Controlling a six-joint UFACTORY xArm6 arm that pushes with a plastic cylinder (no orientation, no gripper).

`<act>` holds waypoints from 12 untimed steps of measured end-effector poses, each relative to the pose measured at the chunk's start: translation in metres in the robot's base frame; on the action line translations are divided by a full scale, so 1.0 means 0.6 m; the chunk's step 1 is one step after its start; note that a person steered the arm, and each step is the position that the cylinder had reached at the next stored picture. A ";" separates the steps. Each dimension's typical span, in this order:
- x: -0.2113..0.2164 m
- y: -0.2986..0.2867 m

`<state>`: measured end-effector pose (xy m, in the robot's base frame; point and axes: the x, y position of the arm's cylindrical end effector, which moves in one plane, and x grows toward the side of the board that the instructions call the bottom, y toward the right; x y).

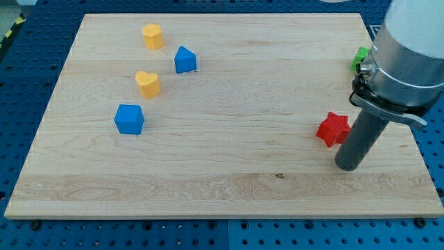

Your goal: Push the red star into the green circle

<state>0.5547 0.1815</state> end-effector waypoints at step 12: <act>-0.109 0.038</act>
